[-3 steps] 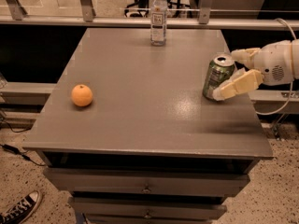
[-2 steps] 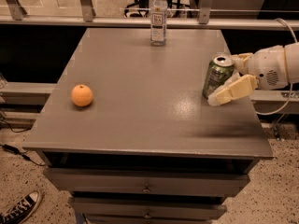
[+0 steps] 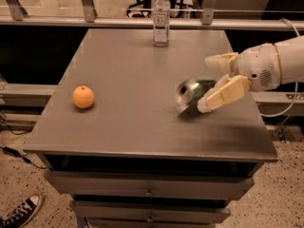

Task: Knock green can over

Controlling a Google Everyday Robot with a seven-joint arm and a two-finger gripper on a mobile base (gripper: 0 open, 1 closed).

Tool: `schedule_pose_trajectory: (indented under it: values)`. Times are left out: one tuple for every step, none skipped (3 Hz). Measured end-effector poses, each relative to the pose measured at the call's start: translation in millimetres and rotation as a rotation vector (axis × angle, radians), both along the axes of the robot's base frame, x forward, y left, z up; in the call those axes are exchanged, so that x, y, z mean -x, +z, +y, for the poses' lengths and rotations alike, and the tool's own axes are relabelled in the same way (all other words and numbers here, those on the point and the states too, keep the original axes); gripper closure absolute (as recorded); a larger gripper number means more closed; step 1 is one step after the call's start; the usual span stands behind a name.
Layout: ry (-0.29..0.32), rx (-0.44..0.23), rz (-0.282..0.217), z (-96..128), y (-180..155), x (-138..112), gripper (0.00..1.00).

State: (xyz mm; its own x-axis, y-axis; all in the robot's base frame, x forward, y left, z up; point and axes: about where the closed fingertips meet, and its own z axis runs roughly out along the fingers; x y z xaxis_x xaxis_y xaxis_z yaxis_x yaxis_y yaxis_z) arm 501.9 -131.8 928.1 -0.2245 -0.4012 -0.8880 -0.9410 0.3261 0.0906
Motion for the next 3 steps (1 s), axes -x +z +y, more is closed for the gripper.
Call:
schedule_pose_trajectory:
  values:
    - [0.066,-0.034,0.008,22,12,15,0.00]
    - [0.090,-0.040,0.015,29,12,21,0.00]
    - [0.076,-0.048,0.013,20,0,13,0.00]
